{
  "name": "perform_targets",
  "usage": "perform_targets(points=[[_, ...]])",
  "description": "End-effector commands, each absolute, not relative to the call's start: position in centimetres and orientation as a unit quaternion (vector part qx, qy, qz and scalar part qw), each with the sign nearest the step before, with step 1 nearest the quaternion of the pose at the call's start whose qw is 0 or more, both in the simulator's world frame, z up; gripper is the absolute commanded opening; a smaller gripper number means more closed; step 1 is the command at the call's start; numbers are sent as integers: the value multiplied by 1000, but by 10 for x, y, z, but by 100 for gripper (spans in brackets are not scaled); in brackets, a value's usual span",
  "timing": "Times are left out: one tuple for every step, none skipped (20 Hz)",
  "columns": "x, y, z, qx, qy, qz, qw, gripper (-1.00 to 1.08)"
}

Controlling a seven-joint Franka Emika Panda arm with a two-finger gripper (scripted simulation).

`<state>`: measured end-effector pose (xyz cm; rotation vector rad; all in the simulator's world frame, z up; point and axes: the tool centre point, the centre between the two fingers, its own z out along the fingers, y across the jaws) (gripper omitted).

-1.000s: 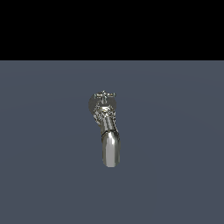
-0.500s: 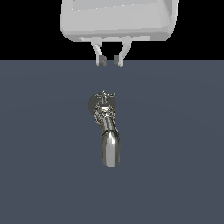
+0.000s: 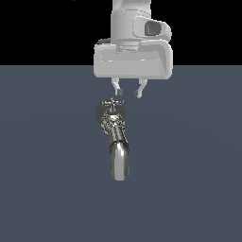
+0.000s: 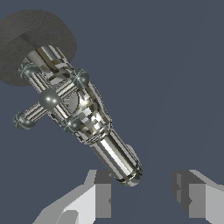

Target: Turn on the faucet by rotating a designated handle.

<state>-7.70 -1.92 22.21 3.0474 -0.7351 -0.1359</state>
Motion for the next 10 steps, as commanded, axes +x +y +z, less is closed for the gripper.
perform_targets(points=[[-64,-19,189,975,-217,-42,6,82],[-38,-6,195,975,-220,-15,11,70],[-65,19,154,978,-203,-54,-5,78],[4,-26,143,968,-248,-34,-4,46],[-7,-60,158,956,-292,-13,-3,46],[-15,-120,179,949,-313,19,22,-42],[-8,-125,178,950,-308,30,33,-48],[-1,-130,178,960,-273,40,42,84],[5,-140,178,950,-302,52,51,96],[11,-143,177,944,-321,60,42,83]])
